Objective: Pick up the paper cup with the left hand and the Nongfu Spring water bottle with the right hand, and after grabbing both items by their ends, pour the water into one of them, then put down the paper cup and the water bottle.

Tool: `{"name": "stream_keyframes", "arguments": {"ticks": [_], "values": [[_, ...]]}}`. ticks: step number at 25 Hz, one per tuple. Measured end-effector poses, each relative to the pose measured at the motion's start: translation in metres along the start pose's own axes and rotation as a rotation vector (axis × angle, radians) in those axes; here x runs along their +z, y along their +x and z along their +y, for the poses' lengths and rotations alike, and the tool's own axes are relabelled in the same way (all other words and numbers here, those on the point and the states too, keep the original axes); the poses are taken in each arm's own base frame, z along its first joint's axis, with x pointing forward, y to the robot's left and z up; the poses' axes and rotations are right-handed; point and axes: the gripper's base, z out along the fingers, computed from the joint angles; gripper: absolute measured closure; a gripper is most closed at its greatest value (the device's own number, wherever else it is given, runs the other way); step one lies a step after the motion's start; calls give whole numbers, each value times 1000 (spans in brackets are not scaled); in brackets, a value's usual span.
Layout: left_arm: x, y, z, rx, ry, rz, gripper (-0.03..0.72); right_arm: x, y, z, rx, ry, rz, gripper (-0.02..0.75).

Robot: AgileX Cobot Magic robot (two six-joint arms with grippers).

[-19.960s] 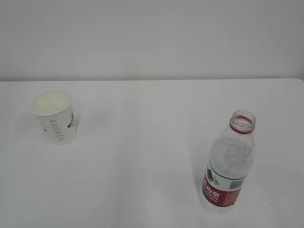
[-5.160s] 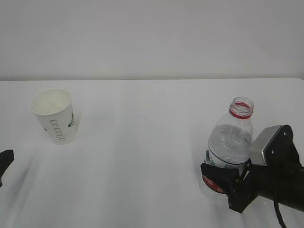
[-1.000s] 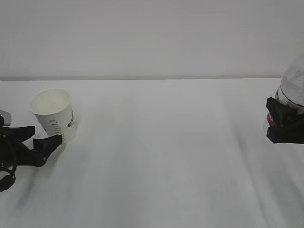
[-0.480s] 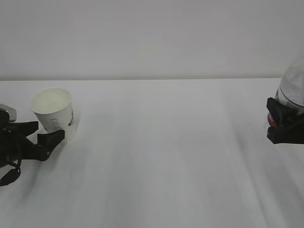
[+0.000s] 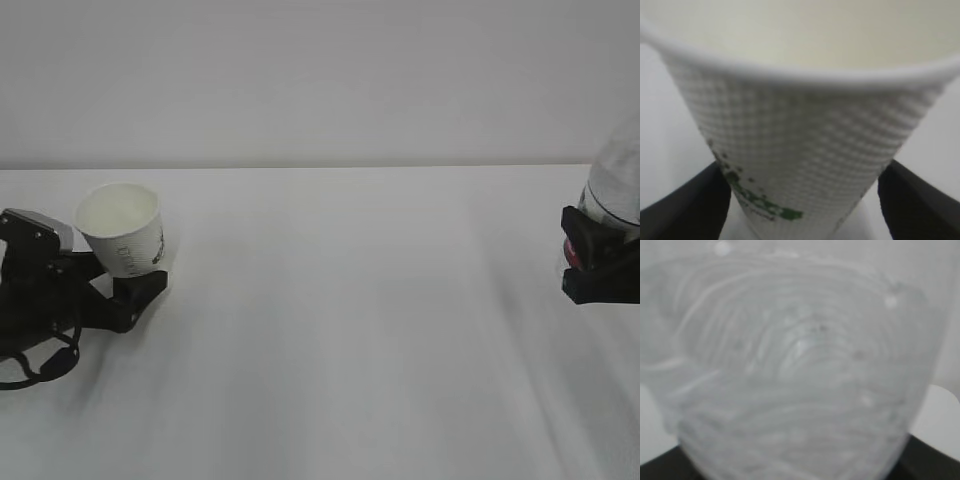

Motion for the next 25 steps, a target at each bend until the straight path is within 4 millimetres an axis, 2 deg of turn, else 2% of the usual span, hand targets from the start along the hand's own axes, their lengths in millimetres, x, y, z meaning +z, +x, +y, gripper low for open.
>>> {"name": "stream_keyframes", "arguments": {"ticks": [6,11,19,25], "values": [[14,-7,3,1,-30,-40,-4,0,0,0,-2,0,0,286],[16,-10,5,2,-40,-53,6,0,0,0,-2,0,0,286],[17,-9,4,7,-28,-51,146,0,0,0,-13,0,0,287],[14,-7,2,2,-24,-50,167,0,0,0,-24,0,0,287]]}}
